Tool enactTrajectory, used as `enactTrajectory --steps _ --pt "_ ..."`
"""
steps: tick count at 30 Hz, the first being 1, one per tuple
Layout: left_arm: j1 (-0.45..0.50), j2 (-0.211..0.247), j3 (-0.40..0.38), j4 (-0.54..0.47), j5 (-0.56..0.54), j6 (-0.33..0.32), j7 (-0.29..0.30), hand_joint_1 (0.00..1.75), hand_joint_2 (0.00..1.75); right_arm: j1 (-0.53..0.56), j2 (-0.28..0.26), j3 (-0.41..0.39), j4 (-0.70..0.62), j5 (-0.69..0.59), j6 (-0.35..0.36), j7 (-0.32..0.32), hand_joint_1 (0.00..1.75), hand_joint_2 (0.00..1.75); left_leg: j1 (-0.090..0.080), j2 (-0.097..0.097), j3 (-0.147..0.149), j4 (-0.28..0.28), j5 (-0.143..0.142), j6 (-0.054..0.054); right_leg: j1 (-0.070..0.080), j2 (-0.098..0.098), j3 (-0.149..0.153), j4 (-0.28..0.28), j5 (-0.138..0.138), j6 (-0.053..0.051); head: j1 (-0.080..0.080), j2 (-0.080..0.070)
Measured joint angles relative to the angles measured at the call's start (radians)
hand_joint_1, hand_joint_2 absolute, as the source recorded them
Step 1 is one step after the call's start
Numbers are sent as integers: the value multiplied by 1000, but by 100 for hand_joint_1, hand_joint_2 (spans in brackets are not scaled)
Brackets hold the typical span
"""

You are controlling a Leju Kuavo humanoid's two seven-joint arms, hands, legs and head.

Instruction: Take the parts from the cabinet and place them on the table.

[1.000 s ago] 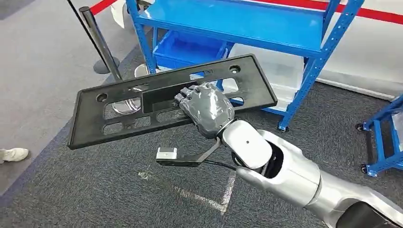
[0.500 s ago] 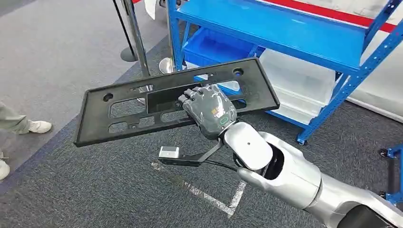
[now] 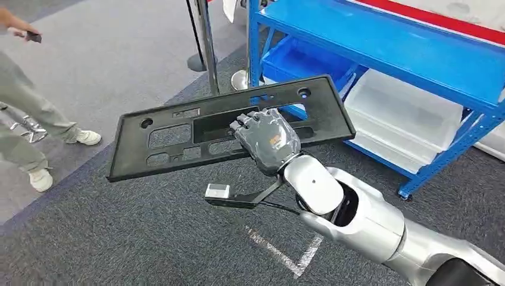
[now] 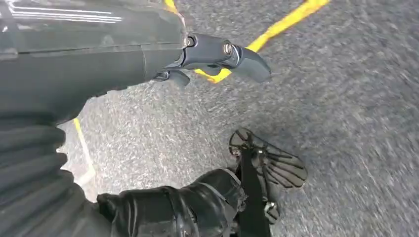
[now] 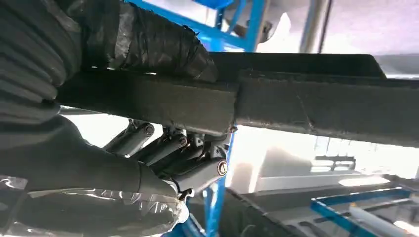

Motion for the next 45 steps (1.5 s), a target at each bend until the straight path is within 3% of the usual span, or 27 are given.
enactTrajectory --steps 2,3,4,7,8,10,12,13,15,16,17,18,22,23,25,26,28,29,31,32,33,37,38,40,41,43,45 --pt "-1 0 0 0 -2 0 0 0 175 0 -3 0 -2 0 2 2 175 175 4 51 97 -186 67 -10 -4 -20 1 13 -11 17 0 0" --pt "-5 -7 0 0 -2 -3 -1 0 175 0 -5 -1 -4 0 2 4 175 175 -13 64 106 -193 50 -3 6 -26 -3 16 -16 24 -9 0" --pt "-5 -5 0 0 -2 -3 -3 0 175 -1 -6 -2 -5 0 2 4 175 175 -9 43 100 -196 55 20 8 -35 -4 20 -17 27 -6 0" --pt "1 -5 0 0 -5 -7 -3 0 175 0 -7 -3 -9 0 2 4 175 175 -11 14 92 -192 56 45 7 -60 3 15 -18 44 -4 0" --pt "3 -6 0 0 -5 -9 -3 0 175 0 -8 -4 -10 0 2 4 175 175 -7 5 94 -197 60 55 -1 -35 -3 24 -31 54 -2 0" --pt "-2 -6 0 0 -6 -9 -3 0 175 0 -9 -11 -13 0 2 4 175 175 -8 -10 92 -198 63 68 -2 29 -52 134 -101 53 3 0" --pt "-3 -6 0 0 -5 -10 0 0 175 1 -15 -13 -13 -2 3 4 175 175 -13 -31 86 -198 66 74 0 47 -130 299 -165 52 4 0" --pt "-3 -6 0 0 -4 -11 3 0 175 2 -18 -14 -13 -6 5 4 175 175 -16 -44 85 -197 66 75 0 48 -153 341 -168 49 5 0" --pt "-1 -6 0 0 -3 -12 6 0 175 3 -23 -15 -13 -7 8 4 175 175 -21 -70 85 -197 68 76 1 51 -135 292 -120 39 4 0" --pt "-1 -6 0 0 -2 -12 6 0 175 3 -24 -18 -13 -8 8 4 175 175 -23 -87 85 -197 70 76 6 60 -90 196 -65 29 4 0" --pt "-1 -6 0 0 -2 -12 6 0 175 1 -24 -20 -13 -8 8 4 175 175 -24 -99 85 -197 71 75 8 90 -48 107 -23 19 4 0" --pt "-2 -10 0 0 -2 -13 6 0 175 1 -24 -24 -13 -8 8 4 175 175 -20 -108 80 -196 73 72 6 154 -24 46 -15 6 3 0" --pt "0 -8 0 0 -2 -13 6 0 175 -4 -26 -28 -14 -9 15 4 175 175 -15 -160 63 -203 92 44 12 118 -12 25 -11 9 6 0" --pt "5 0 0 2 -2 -13 6 0 175 -6 -26 -29 -16 -9 18 4 175 175 -18 -164 60 -202 92 43 -6 101 -5 11 -2 8 7 0" --pt "2 -9 0 0 -2 -16 6 0 175 -20 -26 -30 -18 -9 28 3 175 175 -26 -53 21 -118 35 34 -3 73 1 3 1 2 -7 0" --pt "-2 -9 0 0 -1 -16 6 0 175 -28 -26 -32 -19 -10 33 3 175 175 -23 -24 -16 -36 -4 28 -1 58 0 3 1 2 -5 0" --pt "-3 -9 0 0 2 -20 5 0 175 -31 -26 -32 -19 -11 40 4 175 175 -20 -9 -75 93 -46 18 1 26 -1 4 -1 1 -6 0" --pt "-2 -10 0 0 4 -21 5 0 175 -32 -26 -32 -19 -13 42 3 175 175 -18 -6 -76 97 -38 16 1 11 -1 4 -2 2 -6 0" --pt "-2 -10 0 0 6 -21 4 0 175 -36 -26 -32 -19 -14 44 1 175 175 -15 5 -3 -27 27 14 0 -19 0 7 -6 6 -6 0" --pt "-2 -10 0 0 6 -21 2 0 175 -41 -26 -32 -19 -15 44 1 175 175 -15 26 54 -126 64 15 0 -32 2 9 -9 10 -6 0" --pt "-4 -11 0 0 6 -21 0 0 175 -47 -25 -32 -20 -16 44 1 175 175 -23 70 87 -200 57 20 4 -43 3 10 -13 15 -6 0" --pt "-1 -11 0 0 10 -21 -3 0 175 -54 -23 -32 -20 -21 42 1 175 175 -32 27 84 -198 63 60 14 -80 9 4 -16 34 -3 0" --pt "1 -11 0 0 10 -21 -3 0 175 -54 -23 -32 -21 -22 42 1 175 175 -25 16 91 -208 69 70 12 -79 13 6 -22 42 -3 0" --pt "2 -11 0 0 13 -21 -3 0 175 -58 -22 -32 -23 -24 41 3 175 175 -21 -2 92 -213 72 80 3 17 -20 78 -73 48 1 0" --pt "-2 -11 0 0 16 -21 -3 0 175 -58 -22 -32 -23 -27 41 3 175 175 -21 -12 91 -213 73 83 3 37 -56 155 -111 48 3 0" --pt "-4 -11 0 0 19 -25 -8 0 175 -55 -22 -31 -23 -32 41 3 175 175 -23 -39 89 -211 73 85 4 48 -135 312 -164 51 3 0" --pt "-3 -11 0 0 19 -27 -9 0 175 -53 -22 -31 -22 -34 41 4 175 175 -23 -68 89 -208 73 85 4 50 -143 305 -124 49 3 0"
